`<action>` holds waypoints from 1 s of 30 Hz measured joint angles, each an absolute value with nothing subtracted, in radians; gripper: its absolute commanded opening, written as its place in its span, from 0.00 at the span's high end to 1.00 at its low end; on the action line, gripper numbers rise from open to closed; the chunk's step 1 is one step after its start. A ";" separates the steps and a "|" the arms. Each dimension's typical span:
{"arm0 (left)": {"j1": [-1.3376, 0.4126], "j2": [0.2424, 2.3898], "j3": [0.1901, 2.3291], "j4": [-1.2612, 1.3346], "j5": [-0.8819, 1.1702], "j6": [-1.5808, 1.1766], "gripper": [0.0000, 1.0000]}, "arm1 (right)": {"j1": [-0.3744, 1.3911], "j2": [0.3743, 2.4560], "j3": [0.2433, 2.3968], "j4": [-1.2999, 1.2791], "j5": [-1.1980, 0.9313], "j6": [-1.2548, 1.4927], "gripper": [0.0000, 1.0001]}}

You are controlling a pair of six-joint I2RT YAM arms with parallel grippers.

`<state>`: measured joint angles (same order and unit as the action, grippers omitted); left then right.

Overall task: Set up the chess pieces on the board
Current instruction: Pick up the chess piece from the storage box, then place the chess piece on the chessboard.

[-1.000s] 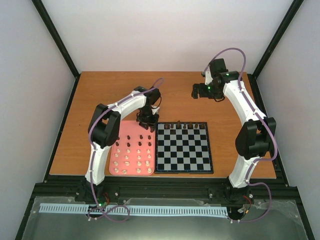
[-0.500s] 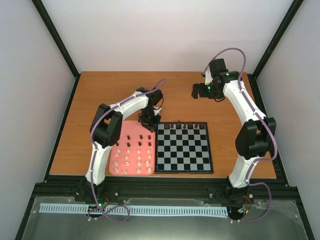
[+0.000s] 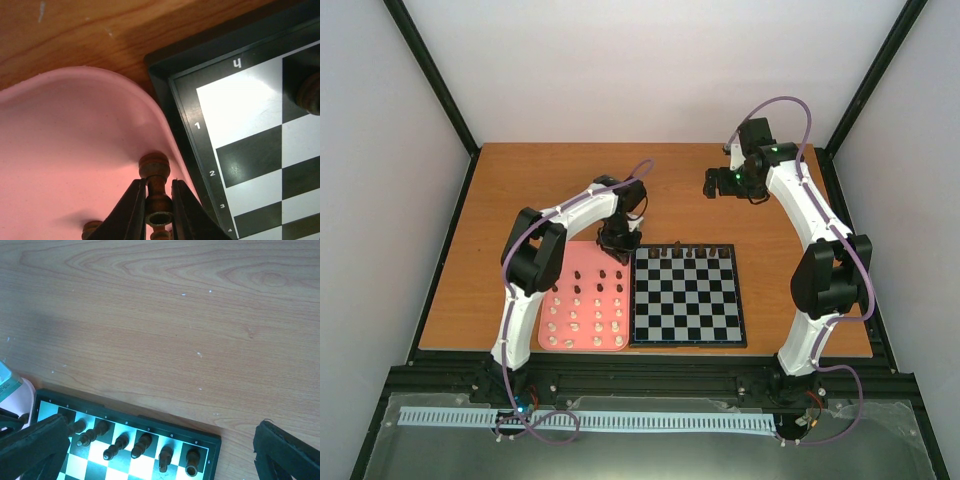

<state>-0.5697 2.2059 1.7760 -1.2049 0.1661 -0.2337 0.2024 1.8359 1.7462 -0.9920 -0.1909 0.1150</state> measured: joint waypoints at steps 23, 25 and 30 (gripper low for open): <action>-0.630 2.239 1.996 -1.300 0.142 -0.233 0.92 | 0.202 1.836 1.746 -0.992 -0.186 0.115 0.00; -0.630 2.258 1.996 -1.302 0.142 -0.233 0.92 | 0.202 1.836 1.746 -0.992 -0.183 0.113 0.00; -0.630 2.286 1.998 -1.302 0.142 -0.233 0.92 | 0.202 1.836 1.746 -0.993 -0.175 0.112 0.00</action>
